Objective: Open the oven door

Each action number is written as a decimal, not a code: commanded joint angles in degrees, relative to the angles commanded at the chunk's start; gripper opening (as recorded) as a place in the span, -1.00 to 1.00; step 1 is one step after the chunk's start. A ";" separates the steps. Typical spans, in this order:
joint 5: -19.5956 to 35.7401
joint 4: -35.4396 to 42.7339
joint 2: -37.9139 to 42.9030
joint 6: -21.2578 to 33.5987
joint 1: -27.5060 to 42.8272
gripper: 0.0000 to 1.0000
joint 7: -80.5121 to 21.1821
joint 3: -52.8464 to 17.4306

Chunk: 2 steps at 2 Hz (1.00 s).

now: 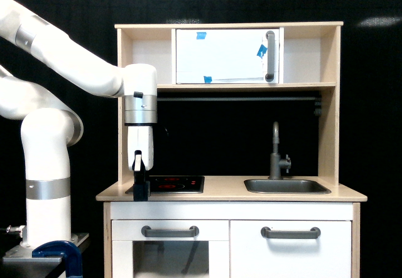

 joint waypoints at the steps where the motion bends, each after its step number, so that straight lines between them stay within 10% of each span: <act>1: -2.52 2.71 7.49 -6.57 -0.08 1.00 -9.83 -4.92; 2: 0.53 7.66 10.46 -11.71 6.72 1.00 -25.23 -12.25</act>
